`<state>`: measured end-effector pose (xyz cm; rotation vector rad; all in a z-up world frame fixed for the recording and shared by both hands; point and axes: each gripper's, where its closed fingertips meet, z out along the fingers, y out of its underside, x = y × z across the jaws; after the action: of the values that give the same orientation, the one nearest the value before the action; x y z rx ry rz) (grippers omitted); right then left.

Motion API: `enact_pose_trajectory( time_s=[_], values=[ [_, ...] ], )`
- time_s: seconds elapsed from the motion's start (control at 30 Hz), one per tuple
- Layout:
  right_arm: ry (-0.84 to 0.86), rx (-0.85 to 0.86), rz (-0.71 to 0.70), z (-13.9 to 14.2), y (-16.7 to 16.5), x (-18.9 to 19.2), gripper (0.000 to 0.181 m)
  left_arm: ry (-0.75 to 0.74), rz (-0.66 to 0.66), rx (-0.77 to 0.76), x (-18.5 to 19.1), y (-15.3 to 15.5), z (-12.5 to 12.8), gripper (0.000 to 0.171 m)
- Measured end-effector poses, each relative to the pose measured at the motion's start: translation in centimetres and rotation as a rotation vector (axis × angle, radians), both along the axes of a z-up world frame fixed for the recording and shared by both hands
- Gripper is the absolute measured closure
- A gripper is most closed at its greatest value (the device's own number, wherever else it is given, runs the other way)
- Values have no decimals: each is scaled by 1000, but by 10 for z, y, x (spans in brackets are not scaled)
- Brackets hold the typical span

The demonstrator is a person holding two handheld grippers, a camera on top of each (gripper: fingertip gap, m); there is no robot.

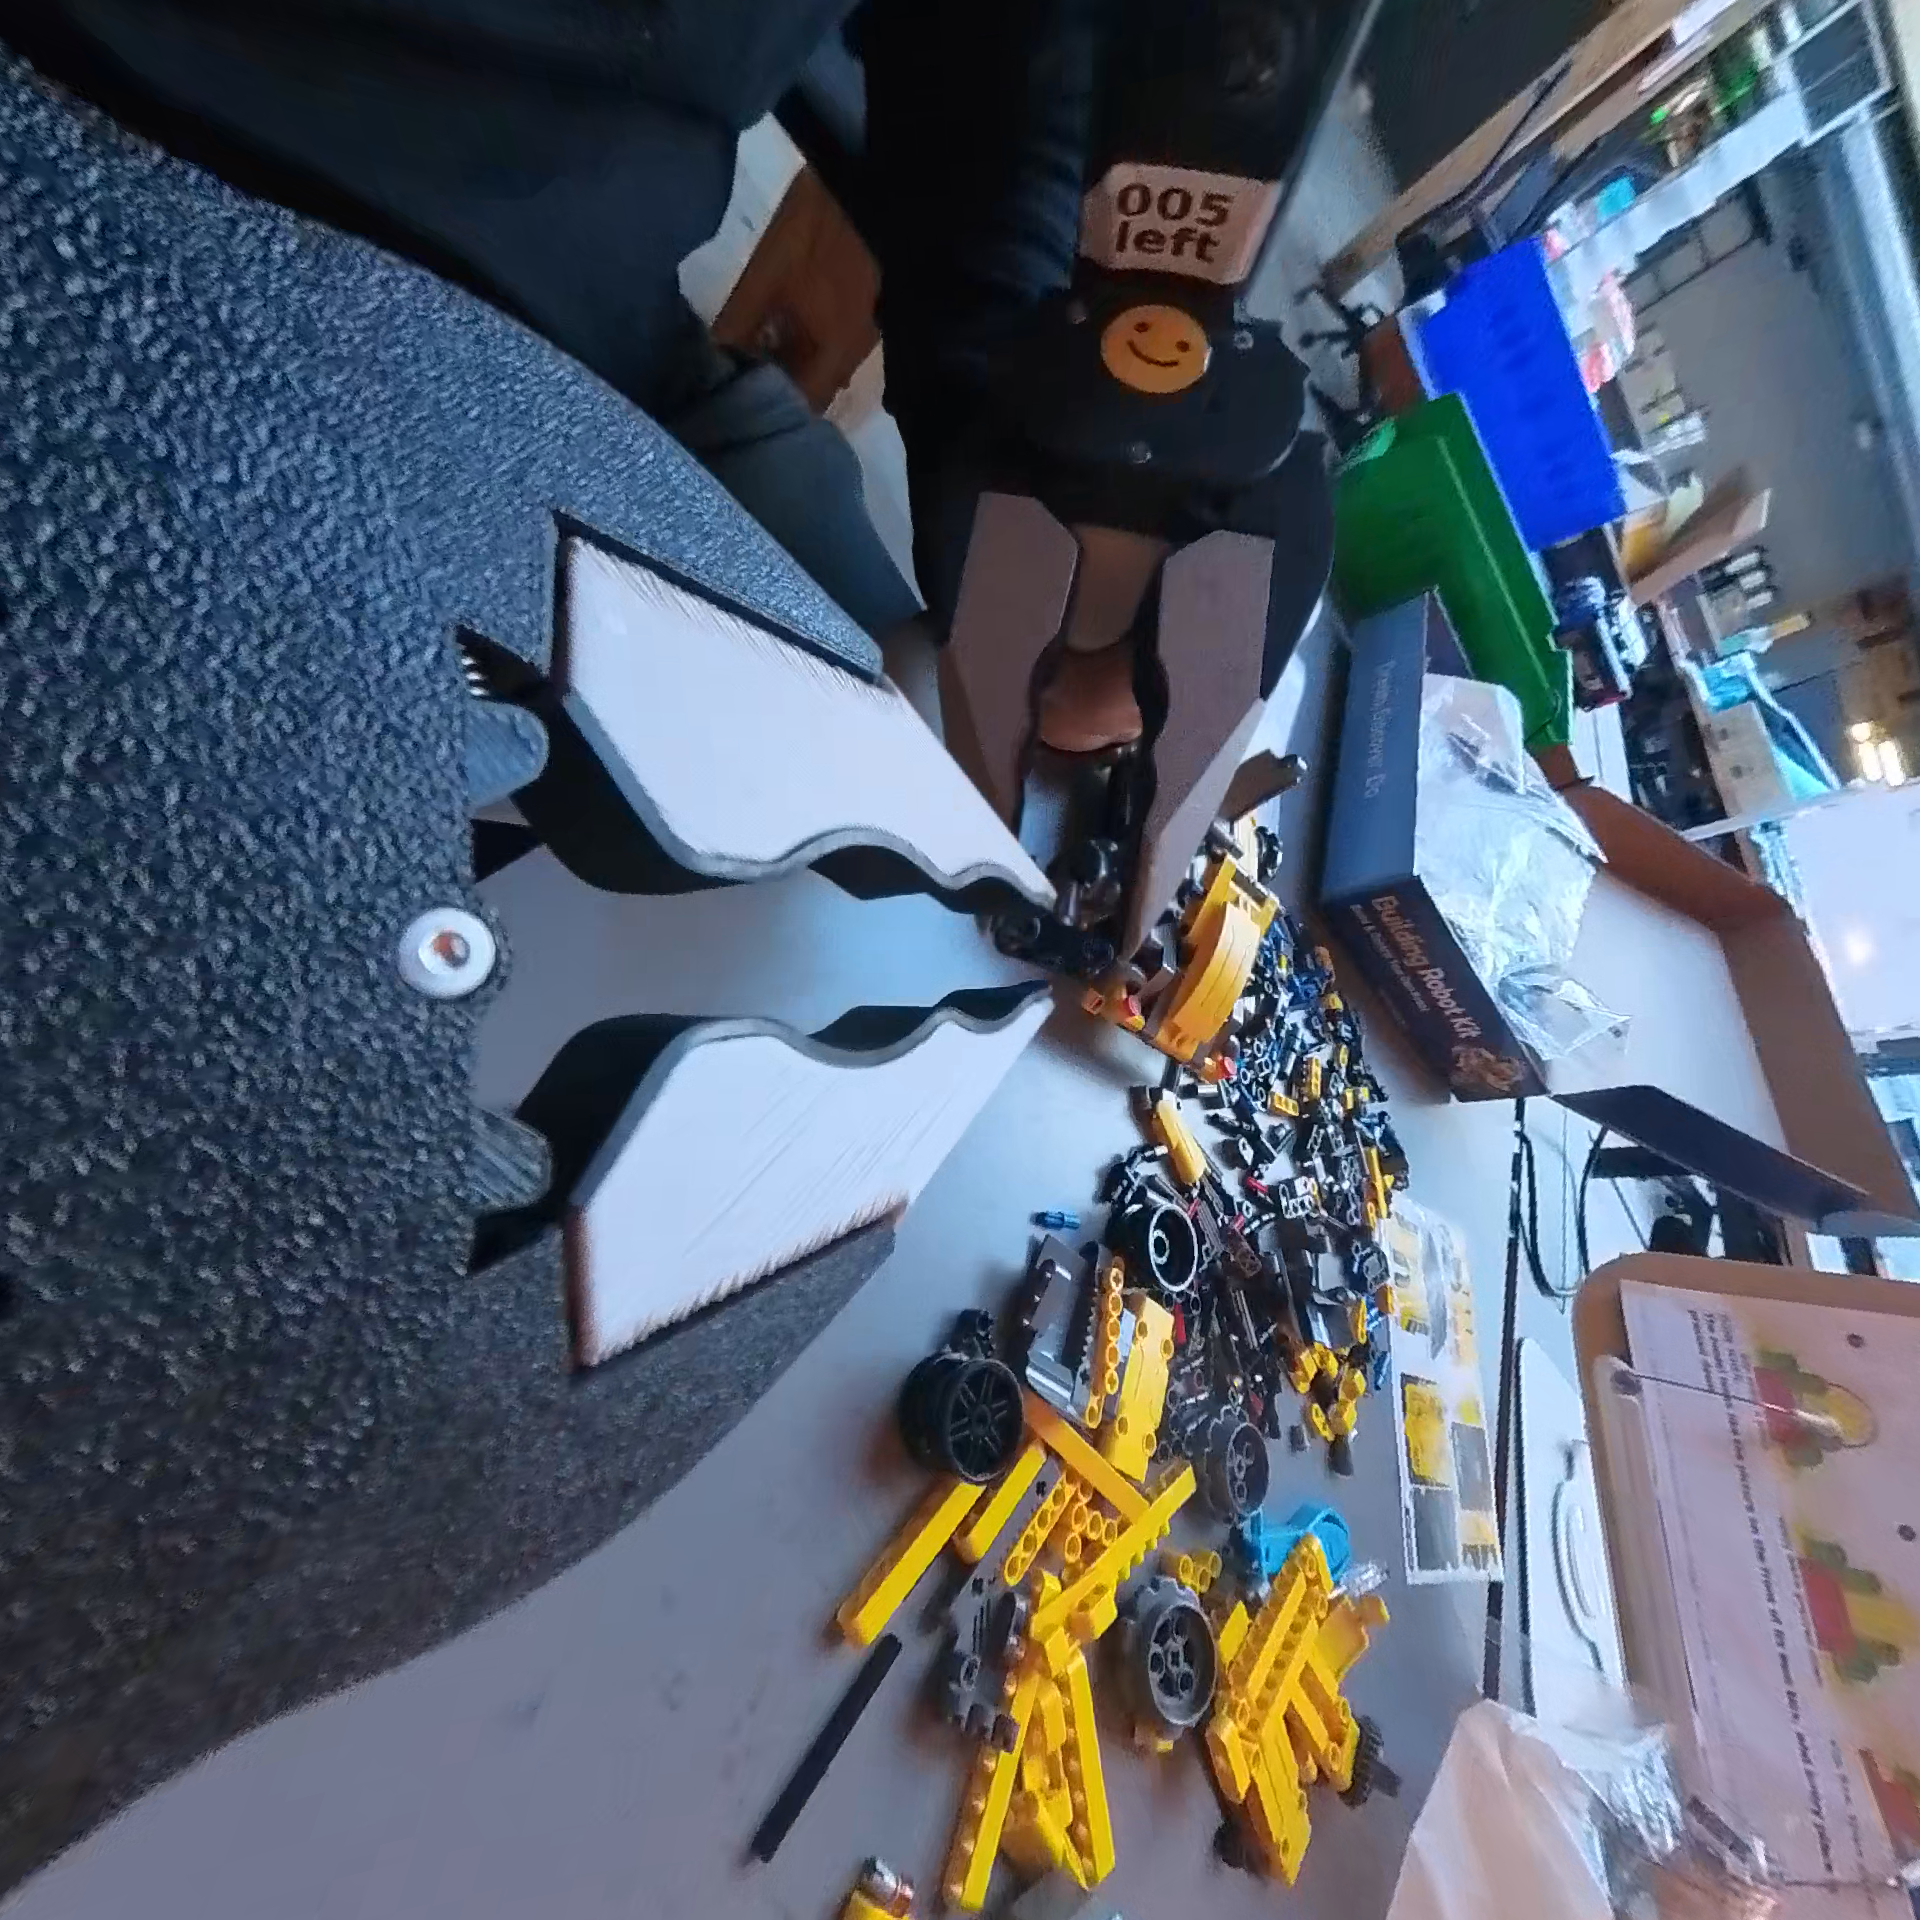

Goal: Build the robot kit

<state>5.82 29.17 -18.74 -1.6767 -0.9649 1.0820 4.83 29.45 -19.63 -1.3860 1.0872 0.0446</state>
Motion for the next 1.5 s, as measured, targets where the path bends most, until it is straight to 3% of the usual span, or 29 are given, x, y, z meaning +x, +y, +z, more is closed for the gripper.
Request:
enact_pose_trajectory(
  time_s=[0.37, 0.5, 0.8, 0.93, 1.13, 1.3, 1.5],
  values=[
    [-88, -3, 18, -17, -2, -9, 173, 41, 20, 27, 4, -2, -5, 151],
    [-112, -13, 25, -21, 0, -9, 164, 42, 18, 45, 4, -3, -5, 151],
    [-13, -176, 169, -20, -9, -11, 173, 32, -18, 74, 8, -7, -3, 151],
    [-77, -129, 125, -28, -1, -2, 174, -9, -39, -67, 11, -5, -15, 150],
    [-131, -124, -12, -36, 25, 41, 175, -32, -102, -543, 19, -9, -64, 117],
    [-166, -155, -43, -49, 28, 71, 175, -65, -229, -838, 25, -23, -78, 119],
    [-188, -152, -11, -58, 17, 87, 175, 51, -183, -786, 24, -7, -86, 128]
  ],
)
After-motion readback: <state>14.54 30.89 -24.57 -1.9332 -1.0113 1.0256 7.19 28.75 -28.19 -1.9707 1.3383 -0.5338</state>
